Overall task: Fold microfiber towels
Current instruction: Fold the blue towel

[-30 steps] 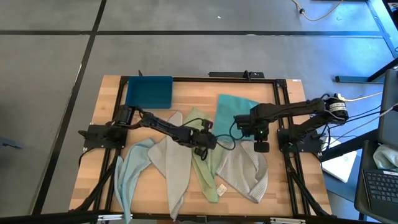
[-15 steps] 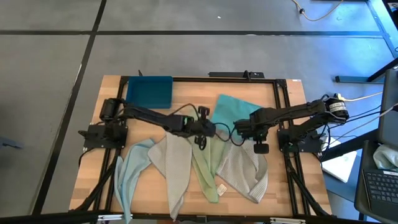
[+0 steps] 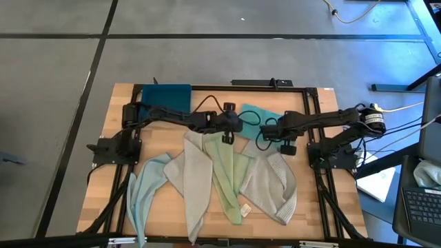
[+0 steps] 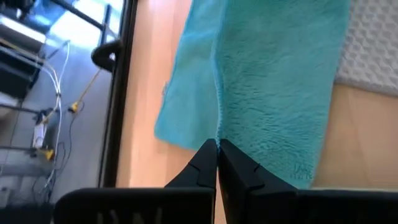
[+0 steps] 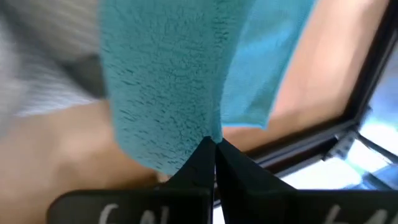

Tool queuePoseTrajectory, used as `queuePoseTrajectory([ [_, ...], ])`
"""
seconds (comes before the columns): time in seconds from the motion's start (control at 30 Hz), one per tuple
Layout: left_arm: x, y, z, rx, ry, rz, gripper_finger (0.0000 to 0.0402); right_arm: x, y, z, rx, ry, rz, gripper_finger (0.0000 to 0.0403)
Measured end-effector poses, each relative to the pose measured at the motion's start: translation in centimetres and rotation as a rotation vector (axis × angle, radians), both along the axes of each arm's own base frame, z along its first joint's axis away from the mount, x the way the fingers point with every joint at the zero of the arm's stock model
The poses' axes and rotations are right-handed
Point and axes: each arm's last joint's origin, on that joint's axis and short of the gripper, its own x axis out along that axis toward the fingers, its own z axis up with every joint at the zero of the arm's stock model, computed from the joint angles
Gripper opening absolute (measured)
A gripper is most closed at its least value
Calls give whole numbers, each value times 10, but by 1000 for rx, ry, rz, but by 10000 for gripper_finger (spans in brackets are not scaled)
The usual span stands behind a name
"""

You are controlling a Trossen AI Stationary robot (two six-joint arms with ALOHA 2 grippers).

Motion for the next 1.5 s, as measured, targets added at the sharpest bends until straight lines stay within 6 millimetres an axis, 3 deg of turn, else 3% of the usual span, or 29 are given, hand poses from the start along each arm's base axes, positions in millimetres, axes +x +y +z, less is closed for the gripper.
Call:
queuePoseTrajectory([
  [0.2, 3, 25, 8, -5, -109, -48, 0, -14, -24, -23, 7, 39, -72, 10],
  [0.5, -5, 55, 9, -68, -150, -45, 1, -8, -48, -21, -89, -29, -76, 10],
  [0.7, -1, 60, 6, -124, -221, -79, 1, -9, -66, -22, -94, -63, -103, 14],
  [1.07, 11, 64, -27, -83, -237, -46, 1, -25, -87, -28, -80, -43, -206, 20],
  [1.3, 11, 71, -21, -23, -290, 35, 1, -31, -91, -42, -68, -59, -207, 21],
  [1.5, 9, 76, -20, -69, -337, 87, 5, -34, -94, -47, -70, -72, -219, 21],
])
